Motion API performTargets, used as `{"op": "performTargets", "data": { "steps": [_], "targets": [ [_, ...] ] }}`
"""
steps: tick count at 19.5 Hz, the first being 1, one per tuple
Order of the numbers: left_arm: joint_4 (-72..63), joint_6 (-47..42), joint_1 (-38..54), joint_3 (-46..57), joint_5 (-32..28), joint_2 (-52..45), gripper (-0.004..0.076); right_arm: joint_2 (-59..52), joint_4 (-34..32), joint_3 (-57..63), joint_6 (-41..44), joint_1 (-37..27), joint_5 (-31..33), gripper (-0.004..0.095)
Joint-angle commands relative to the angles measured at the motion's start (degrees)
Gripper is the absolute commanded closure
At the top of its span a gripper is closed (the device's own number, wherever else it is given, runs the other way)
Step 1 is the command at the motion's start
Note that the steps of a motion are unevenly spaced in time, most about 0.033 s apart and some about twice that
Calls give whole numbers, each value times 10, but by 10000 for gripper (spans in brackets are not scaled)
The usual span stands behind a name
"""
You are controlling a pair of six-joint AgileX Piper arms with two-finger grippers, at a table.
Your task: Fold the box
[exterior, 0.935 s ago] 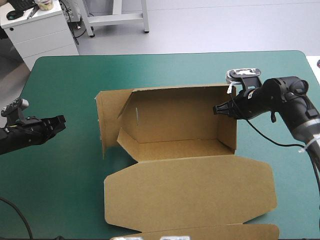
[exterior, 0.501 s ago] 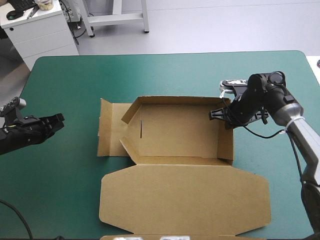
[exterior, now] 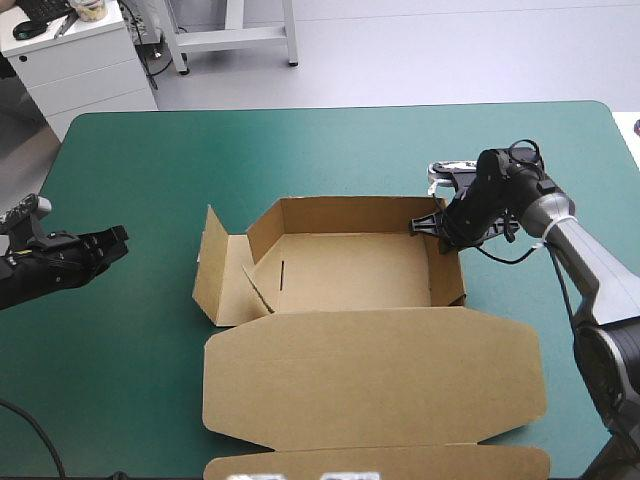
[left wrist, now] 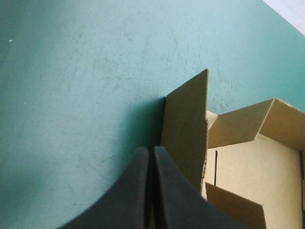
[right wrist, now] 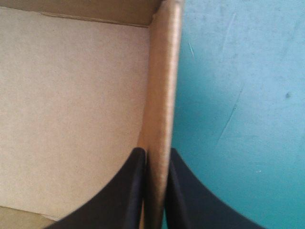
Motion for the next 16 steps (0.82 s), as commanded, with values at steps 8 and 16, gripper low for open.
{"op": "performTargets", "data": {
  "steps": [8,16],
  "targets": [
    [-30,-18,0,-14,-16,-14,717,-38,3,-143,22,0,89,125],
    [-30,-21,0,-14,-24,-14,717,-169,-10,-33,68,3,85,126]
  ]
}}
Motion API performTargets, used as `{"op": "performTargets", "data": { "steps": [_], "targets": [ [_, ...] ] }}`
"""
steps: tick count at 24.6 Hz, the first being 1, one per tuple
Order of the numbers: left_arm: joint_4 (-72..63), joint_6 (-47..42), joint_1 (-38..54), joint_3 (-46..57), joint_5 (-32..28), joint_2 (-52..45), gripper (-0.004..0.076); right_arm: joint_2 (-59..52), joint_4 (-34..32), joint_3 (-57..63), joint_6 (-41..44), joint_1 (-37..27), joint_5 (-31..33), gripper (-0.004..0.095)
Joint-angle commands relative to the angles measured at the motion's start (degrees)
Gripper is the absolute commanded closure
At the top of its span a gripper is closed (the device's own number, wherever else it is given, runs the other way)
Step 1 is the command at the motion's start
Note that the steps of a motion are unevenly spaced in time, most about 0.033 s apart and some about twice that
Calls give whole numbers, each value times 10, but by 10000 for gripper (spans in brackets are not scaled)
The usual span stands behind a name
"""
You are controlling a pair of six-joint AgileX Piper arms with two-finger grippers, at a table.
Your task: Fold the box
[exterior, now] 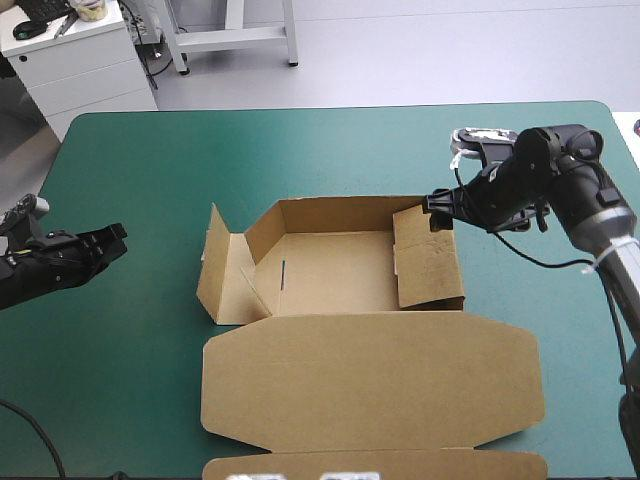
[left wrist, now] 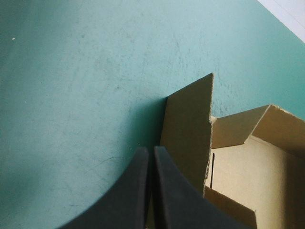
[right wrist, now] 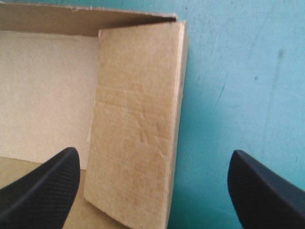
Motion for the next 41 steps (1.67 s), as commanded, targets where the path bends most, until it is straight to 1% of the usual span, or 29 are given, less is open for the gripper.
{"op": "performTargets", "data": {
  "steps": [1,6,8,9,12,15,22,27,29,30,31,33,34,35,39,41],
  "targets": [
    [-30,-5,0,-15,-17,-14,717,-55,-15,32,16,2,3,126],
    [-30,-12,0,-15,-22,-14,717,-56,-19,51,34,7,1,126],
    [-30,-16,0,-15,-23,-14,717,-53,-20,51,37,17,-12,126],
    [-30,-18,0,-15,-24,-14,717,-45,-33,51,52,26,-31,126],
    [-30,-19,0,-15,-24,-14,717,-20,-55,51,70,29,-35,127],
    [-31,-23,0,-15,-27,-14,717,6,-53,51,70,29,-35,127],
    [-32,-27,-1,-15,-27,-14,717,63,-24,51,66,29,-38,127],
    [-32,-29,-1,-15,-30,-14,717,82,-20,51,62,29,-39,132],
    [-32,-29,-1,-15,-30,-14,717,83,-20,51,61,29,-33,206],
    [-32,-31,-1,-15,-30,-14,717,86,-20,51,61,29,-21,317],
    [-33,-35,-1,-15,-30,-14,717,87,-20,51,61,29,-16,386],
    [-34,-51,-1,-15,-27,-14,717,96,-20,51,48,29,0,641],
    [-34,-52,-1,-15,-26,-14,717,102,-20,51,33,29,4,879],
    [-34,-52,-1,-15,-25,-14,717,102,-22,51,33,29,4,918],
    [-20,-52,-1,-15,-20,-14,717,74,-28,44,30,29,9,909],
    [3,-49,-1,-15,-7,-14,717,49,-33,44,27,29,9,909]
  ]
}}
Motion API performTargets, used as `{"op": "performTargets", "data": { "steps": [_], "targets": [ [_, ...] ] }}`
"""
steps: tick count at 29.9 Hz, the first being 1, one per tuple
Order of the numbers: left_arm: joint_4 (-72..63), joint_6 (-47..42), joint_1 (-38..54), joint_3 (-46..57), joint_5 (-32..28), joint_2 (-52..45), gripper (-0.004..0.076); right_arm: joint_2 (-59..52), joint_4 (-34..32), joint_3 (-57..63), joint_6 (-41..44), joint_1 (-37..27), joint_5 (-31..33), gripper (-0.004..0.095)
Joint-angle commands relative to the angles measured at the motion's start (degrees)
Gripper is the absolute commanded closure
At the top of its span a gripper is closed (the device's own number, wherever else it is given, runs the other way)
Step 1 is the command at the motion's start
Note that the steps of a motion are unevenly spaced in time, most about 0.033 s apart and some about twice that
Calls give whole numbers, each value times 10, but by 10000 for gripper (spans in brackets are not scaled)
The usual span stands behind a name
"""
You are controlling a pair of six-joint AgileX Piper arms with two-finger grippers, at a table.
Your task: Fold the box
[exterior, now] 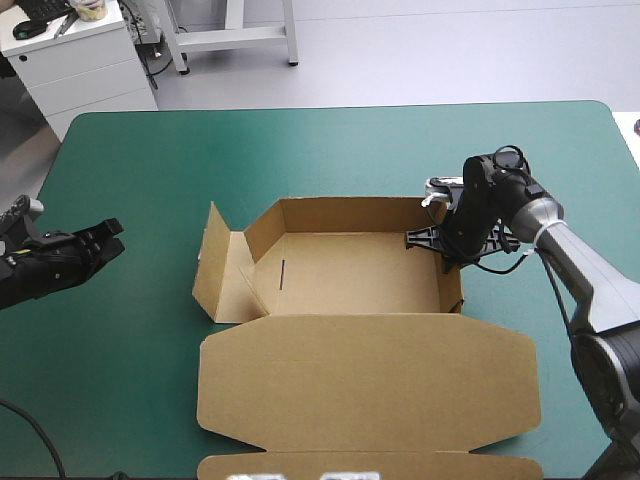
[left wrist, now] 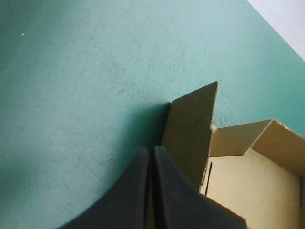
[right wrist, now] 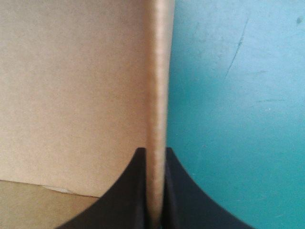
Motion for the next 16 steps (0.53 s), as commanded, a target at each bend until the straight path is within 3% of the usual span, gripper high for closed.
{"op": "performTargets", "data": {
  "steps": [1,7,16],
  "targets": [
    [6,1,-1,-15,5,-14,717,-74,-7,-18,-16,0,23,909],
    [30,1,-1,-15,-6,-14,717,-171,-22,-18,-74,0,20,909],
    [146,4,-1,-15,-9,-14,717,-315,-1,-18,-93,0,-61,909]
  ]
}}
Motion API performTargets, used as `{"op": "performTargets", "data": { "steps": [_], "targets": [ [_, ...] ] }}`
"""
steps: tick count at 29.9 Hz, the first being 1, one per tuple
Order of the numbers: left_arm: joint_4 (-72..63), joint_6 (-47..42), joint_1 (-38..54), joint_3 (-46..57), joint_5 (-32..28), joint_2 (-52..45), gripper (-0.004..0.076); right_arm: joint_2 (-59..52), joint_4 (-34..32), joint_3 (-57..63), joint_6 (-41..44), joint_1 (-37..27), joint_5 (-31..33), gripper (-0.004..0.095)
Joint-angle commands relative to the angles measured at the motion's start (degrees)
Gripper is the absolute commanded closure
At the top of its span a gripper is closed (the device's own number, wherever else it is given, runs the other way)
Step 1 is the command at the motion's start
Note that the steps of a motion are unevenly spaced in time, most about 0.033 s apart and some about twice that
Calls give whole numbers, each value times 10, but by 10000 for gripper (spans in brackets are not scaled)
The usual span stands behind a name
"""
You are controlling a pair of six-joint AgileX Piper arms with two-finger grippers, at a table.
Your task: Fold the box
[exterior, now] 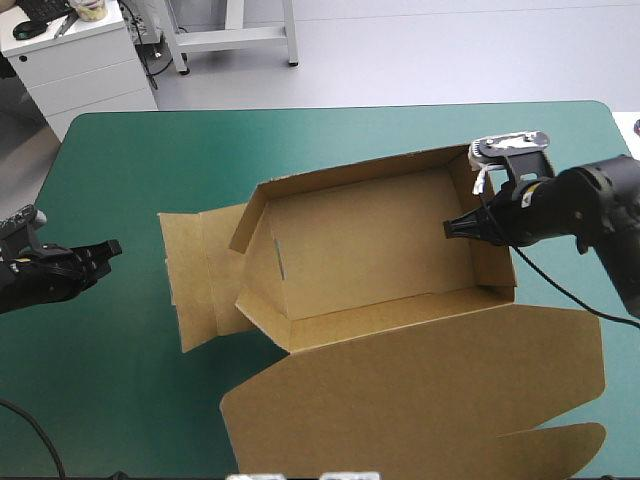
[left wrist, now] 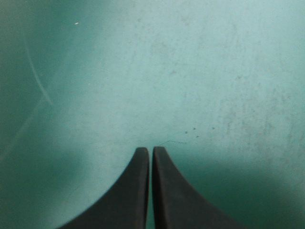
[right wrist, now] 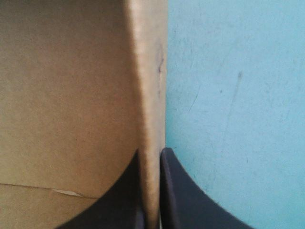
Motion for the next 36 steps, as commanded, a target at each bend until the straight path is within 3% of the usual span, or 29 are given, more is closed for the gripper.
{"op": "performTargets", "data": {
  "steps": [1,11,13,16,20,22,29,36],
  "targets": [
    [32,1,-1,-15,-14,-14,717,-53,40,-18,-13,0,-54,909],
    [28,28,-1,-15,-13,7,714,-41,122,-18,-51,0,-60,909],
    [26,28,-1,-15,-8,10,681,-35,128,-18,-52,0,-59,909],
    [14,29,-1,-15,7,15,559,-23,137,-18,-52,0,-55,909],
    [13,29,-2,-15,16,16,308,-15,164,-18,-64,0,-54,909],
    [14,29,-7,-15,22,16,227,-13,179,-18,-73,0,-53,909],
    [1,29,-71,-15,9,16,222,-1,202,-18,-73,0,-48,909],
    [-111,135,-128,-15,13,16,223,15,202,-21,-73,-3,-75,909]
  ]
}}
